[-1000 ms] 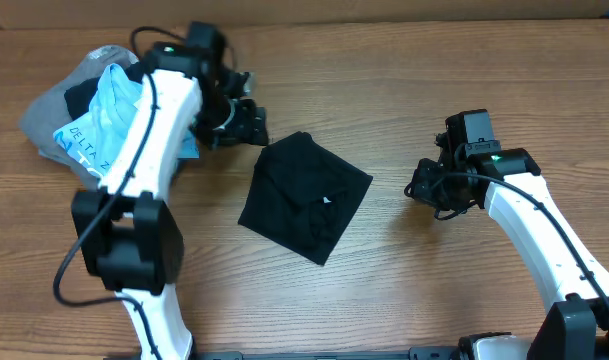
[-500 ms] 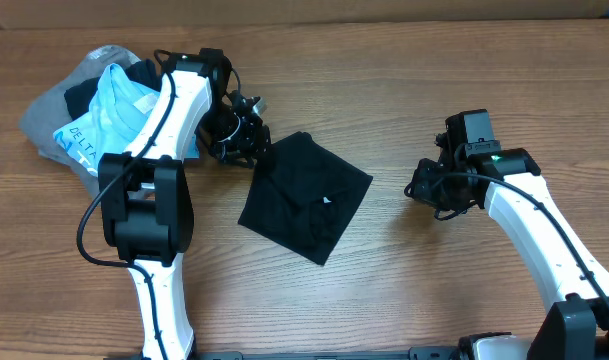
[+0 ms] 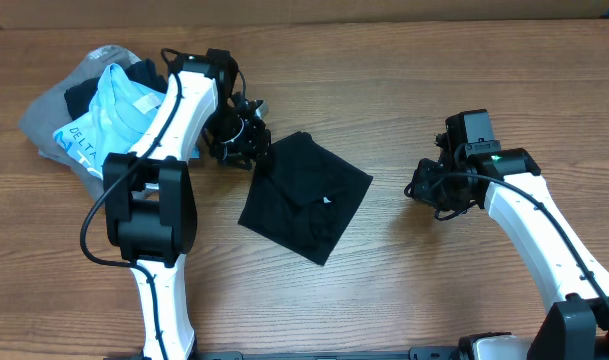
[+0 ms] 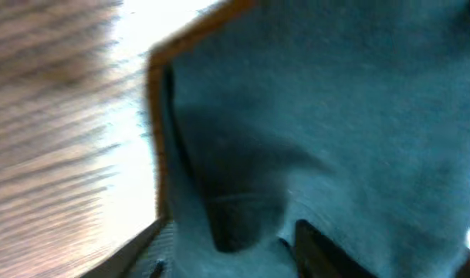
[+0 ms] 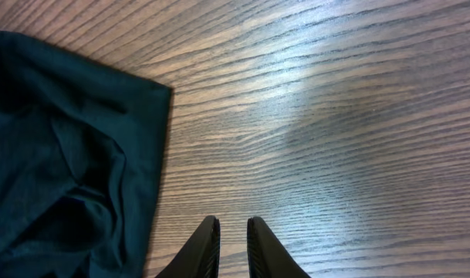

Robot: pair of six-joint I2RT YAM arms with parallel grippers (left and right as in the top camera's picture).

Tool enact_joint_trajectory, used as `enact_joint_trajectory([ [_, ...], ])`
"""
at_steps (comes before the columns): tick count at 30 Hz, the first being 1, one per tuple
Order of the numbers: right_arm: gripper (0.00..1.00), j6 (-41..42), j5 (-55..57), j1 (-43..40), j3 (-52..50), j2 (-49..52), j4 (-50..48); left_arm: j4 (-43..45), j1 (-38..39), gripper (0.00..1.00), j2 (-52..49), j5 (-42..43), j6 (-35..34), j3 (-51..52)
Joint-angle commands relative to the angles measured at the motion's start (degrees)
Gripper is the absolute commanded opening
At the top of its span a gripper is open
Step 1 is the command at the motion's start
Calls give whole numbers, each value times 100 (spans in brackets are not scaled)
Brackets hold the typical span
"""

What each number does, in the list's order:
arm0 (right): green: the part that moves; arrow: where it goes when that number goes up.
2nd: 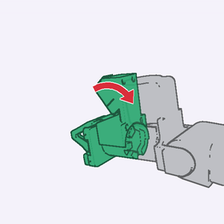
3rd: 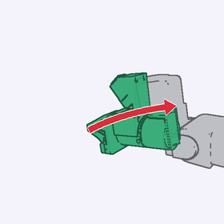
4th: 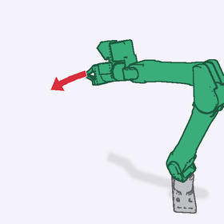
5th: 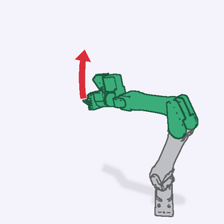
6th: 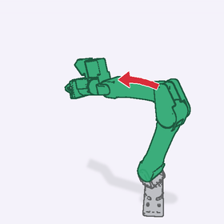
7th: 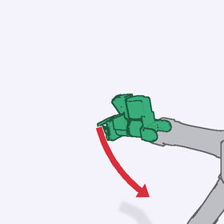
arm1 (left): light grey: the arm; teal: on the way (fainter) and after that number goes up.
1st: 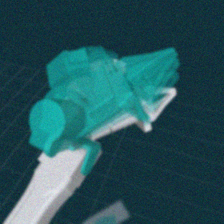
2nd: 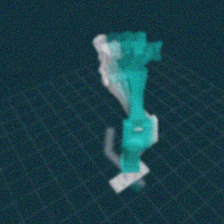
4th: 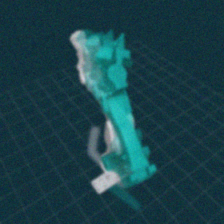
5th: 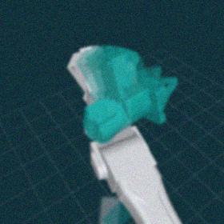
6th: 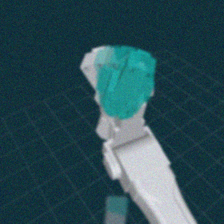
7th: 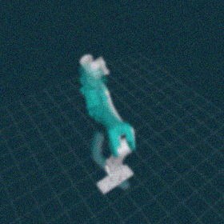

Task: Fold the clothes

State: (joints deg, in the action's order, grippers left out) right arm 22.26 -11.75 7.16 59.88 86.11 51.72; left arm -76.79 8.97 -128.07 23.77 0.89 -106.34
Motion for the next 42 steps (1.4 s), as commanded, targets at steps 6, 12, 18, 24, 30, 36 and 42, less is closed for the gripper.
enact_joint_trajectory([
  [6,16,24,39,-22,20,-26,-26,170,22,4,-44,750,24,162],
  [12,16,26,144,-22,20,-26,-17,57,94,4,332,1707,66,-166],
  [18,16,647,566,-24,20,-26,7,551,667,4,997,1932,37,-247],
  [24,20,1058,887,-24,20,-26,26,1045,1547,4,1130,1904,-109,-247],
  [30,34,1281,1169,-142,20,-26,168,1038,2157,24,1119,516,-603,-245],
  [36,35,780,890,-142,20,-26,212,824,2194,49,1119,-363,-780,-247],
  [42,41,-774,-1335,-72,20,-24,-153,664,1692,55,1119,-564,-752,-245],
])
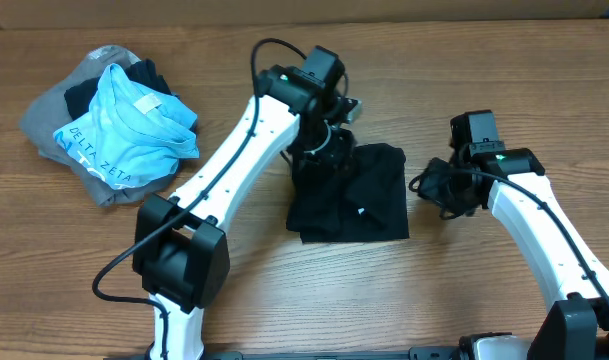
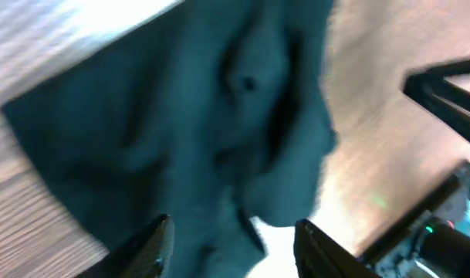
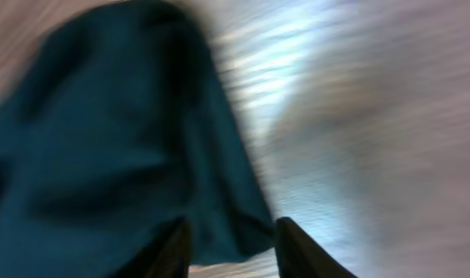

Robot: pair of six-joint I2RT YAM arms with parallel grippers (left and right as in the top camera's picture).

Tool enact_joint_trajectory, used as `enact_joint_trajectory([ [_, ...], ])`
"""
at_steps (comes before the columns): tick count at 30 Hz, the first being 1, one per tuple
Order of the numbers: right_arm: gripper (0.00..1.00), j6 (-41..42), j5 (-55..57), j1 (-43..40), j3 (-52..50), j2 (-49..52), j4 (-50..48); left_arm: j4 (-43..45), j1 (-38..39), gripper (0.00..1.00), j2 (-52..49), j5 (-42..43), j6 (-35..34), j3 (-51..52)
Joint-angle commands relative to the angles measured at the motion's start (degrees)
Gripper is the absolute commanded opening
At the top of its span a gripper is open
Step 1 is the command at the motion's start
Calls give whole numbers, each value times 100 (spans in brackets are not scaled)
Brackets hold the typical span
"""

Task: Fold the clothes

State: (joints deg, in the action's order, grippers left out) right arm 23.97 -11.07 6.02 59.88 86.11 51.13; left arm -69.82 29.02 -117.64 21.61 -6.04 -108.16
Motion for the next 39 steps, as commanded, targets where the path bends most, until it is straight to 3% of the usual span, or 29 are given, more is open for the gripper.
enact_joint_trajectory([
  [1,43,-892,-1646,101,20,-24,-144,-46,-396,57,76,-417,-59,-63],
  [7,52,-592,-1668,844,20,-24,-632,-50,-702,59,74,-463,96,199],
  [13,57,697,715,1836,20,166,-964,424,-671,55,76,101,337,1001],
  [16,57,780,800,2035,20,516,-1261,817,-647,54,74,245,328,1423],
  [17,54,782,807,2050,20,643,-1316,927,-643,54,74,245,328,1543],
  [18,35,828,800,2050,20,750,-1314,1043,-645,54,74,249,323,1679],
  [19,10,994,804,2031,20,817,-1224,1150,-645,54,74,291,317,1814],
  [20,4,1115,802,1987,20,824,-1091,1211,-645,54,74,361,319,1906],
  [26,4,839,929,1738,219,302,190,1464,-638,51,74,542,302,2225],
  [32,5,909,1698,1331,326,-210,1718,1462,-638,49,74,520,302,2225],
  [35,6,935,2081,1056,293,-195,2033,1462,-638,49,74,501,299,2225],
  [36,12,935,2124,955,267,-192,2020,1458,-638,49,74,501,299,2225],
  [38,37,931,2262,743,201,-181,1943,1445,-638,48,74,501,302,2225],
  [39,37,933,2339,605,190,-164,1928,1440,-640,48,74,503,302,2225],
])
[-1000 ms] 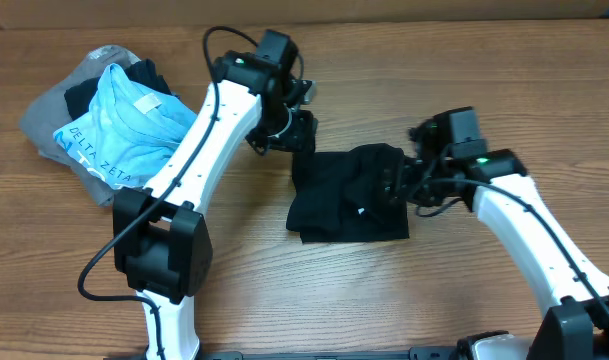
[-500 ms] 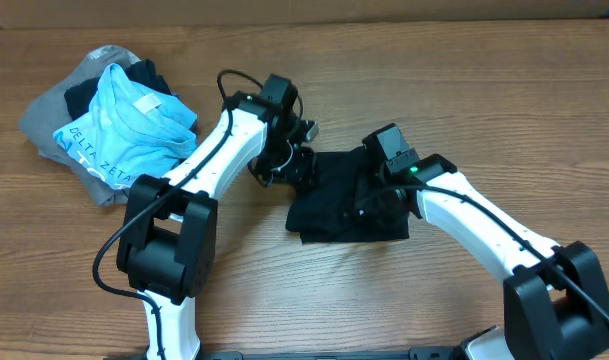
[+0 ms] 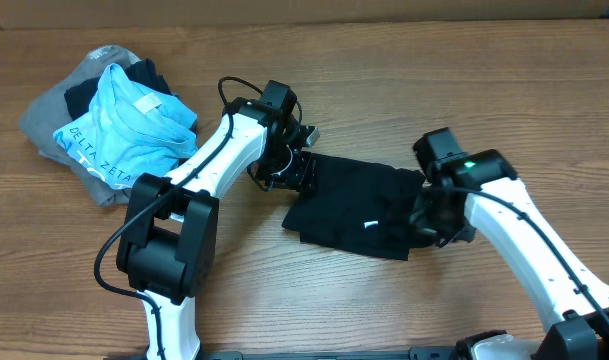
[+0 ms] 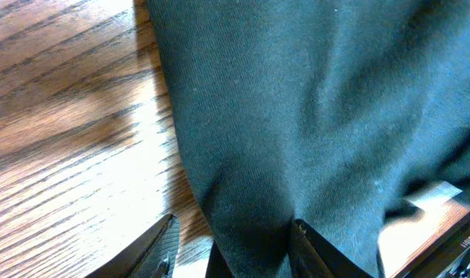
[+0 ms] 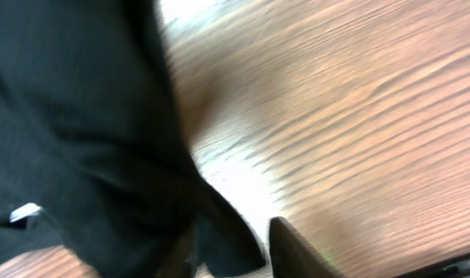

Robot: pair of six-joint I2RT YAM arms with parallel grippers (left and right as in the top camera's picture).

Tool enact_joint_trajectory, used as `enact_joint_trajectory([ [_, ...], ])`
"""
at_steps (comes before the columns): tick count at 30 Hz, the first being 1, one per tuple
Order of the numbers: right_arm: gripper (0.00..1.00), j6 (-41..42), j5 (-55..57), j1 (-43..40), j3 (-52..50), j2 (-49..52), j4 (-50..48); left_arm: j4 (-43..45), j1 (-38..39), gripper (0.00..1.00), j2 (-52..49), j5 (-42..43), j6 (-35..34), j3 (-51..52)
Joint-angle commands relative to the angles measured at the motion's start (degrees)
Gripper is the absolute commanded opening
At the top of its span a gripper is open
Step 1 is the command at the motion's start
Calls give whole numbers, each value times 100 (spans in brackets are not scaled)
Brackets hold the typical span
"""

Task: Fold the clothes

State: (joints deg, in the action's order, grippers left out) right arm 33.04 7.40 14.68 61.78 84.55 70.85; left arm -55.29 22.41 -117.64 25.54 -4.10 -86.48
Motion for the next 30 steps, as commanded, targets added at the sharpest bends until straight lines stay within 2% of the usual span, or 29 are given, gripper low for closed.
enact_joint_trajectory([
  [1,37,26,535,-387,0,0,-48,-24,17,48,74,109,107,57],
  [4,45,24,560,-837,2,9,-96,-59,-4,49,76,109,109,50],
  [6,45,-74,142,-1104,7,9,-155,-120,-13,49,79,136,111,31],
  [10,47,-1893,-2463,-1281,7,9,-557,-409,-68,45,79,433,144,-173],
  [12,49,-2350,-3504,-1180,4,9,-730,-494,-74,39,79,798,181,-332],
  [14,49,-2350,-3707,-1005,4,11,-887,-481,-70,31,79,1224,177,-413],
  [16,49,-1974,-3392,-763,-9,39,-1036,-442,-17,23,79,1602,175,-424],
  [18,49,-1279,-2916,-573,-105,72,-1174,-455,52,20,79,1617,149,-424],
  [20,49,-826,-2774,-413,-334,116,-1438,-492,83,20,79,1283,37,-424],
  [22,47,-763,-3150,-212,-706,214,-1947,-463,44,27,79,938,-125,-424],
  [24,42,-452,-3386,-15,-1045,341,-2369,-444,-52,31,79,1001,-122,-455],
  [28,22,835,-3405,348,-1652,761,-3187,-568,-304,39,79,1182,-101,-640],
  [30,13,1233,-3401,356,-1749,970,-3263,-706,-417,42,79,1180,-22,-782],
])
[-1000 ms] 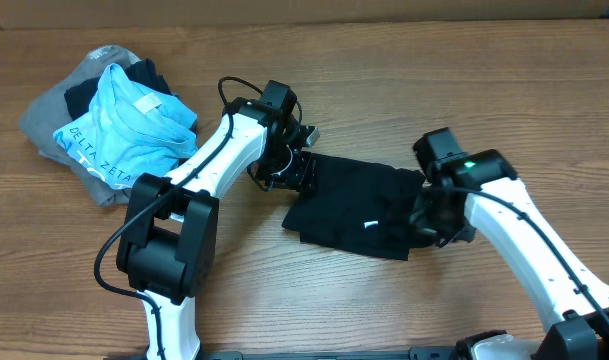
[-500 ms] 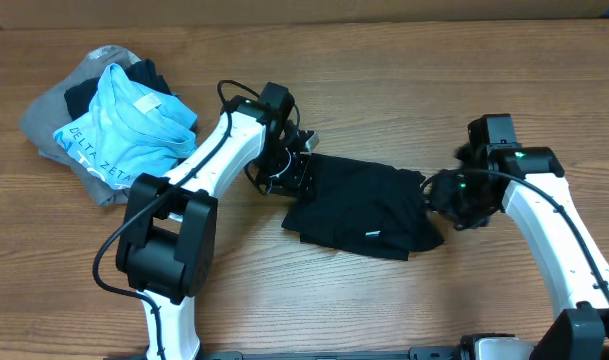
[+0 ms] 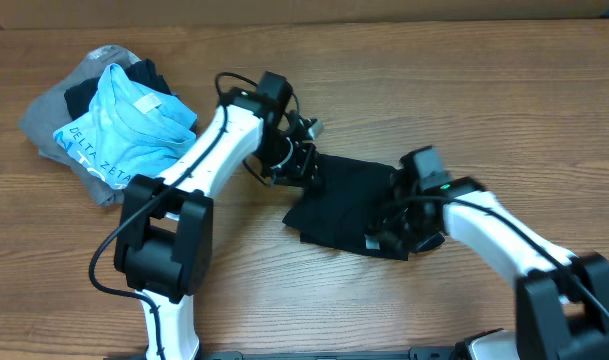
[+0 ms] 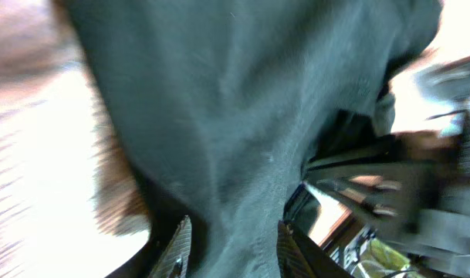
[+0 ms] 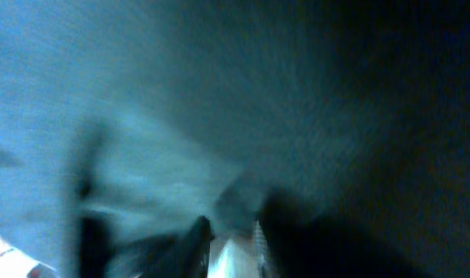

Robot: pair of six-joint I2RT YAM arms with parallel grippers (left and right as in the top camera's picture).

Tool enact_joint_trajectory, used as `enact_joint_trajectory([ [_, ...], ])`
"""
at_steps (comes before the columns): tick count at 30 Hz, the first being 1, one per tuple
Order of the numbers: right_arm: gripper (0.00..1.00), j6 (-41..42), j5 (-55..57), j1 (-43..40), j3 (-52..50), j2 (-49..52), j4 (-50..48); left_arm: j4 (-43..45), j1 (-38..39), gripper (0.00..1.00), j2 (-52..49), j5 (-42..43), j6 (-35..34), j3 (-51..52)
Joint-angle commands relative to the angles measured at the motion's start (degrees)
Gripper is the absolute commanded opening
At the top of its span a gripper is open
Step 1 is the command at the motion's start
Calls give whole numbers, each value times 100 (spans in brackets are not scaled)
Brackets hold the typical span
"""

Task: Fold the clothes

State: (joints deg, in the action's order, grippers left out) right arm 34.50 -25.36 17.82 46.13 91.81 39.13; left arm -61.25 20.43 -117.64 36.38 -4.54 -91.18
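A black garment (image 3: 346,198) lies crumpled in the middle of the wooden table (image 3: 454,90), with a small white tag (image 3: 369,241) at its front edge. My left gripper (image 3: 302,168) is at its upper left corner. In the left wrist view dark cloth (image 4: 219,116) fills the gap between the fingers (image 4: 180,241), and the left gripper (image 4: 232,239) is shut on it. My right gripper (image 3: 392,228) is over the garment's right front part. The right wrist view is filled with blurred dark cloth (image 5: 180,93), on a fold of which the right gripper (image 5: 228,232) is nearly shut.
A pile of other clothes (image 3: 109,120), light blue with lettering on top of grey and dark pieces, lies at the far left of the table. Bare wood stretches to the right and front of the black garment.
My right gripper has moved left, further onto the black garment, and its fingers have narrowed on the cloth. The left fingers have narrowed too, and the cloth at the left corner looks raised.
First the black garment lay as a tilted square with my left gripper at its upper left corner and the right gripper shut, away to the right. Then the garment was further right, bunched, under the left gripper. Later it lay stretched between both grippers, which now grip it.
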Motion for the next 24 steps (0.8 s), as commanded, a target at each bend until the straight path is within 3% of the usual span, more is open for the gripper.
enact_joint_trajectory([
  [1,10,1163,-109,-22,-181,310,-68,-188,-273,44,79,94,83,-398],
  [4,6,1189,50,-321,-166,337,24,-352,-385,56,79,96,273,-643],
  [7,7,717,667,-758,15,334,330,-323,-389,73,79,96,396,-706],
  [12,7,149,2905,-1480,531,334,697,-284,-234,78,76,-120,678,-695],
  [18,11,-1027,1840,-1875,1121,334,83,243,136,81,74,-400,667,-529],
  [24,12,-1353,1281,-1893,1864,302,1040,1047,597,88,33,-675,256,173],
])
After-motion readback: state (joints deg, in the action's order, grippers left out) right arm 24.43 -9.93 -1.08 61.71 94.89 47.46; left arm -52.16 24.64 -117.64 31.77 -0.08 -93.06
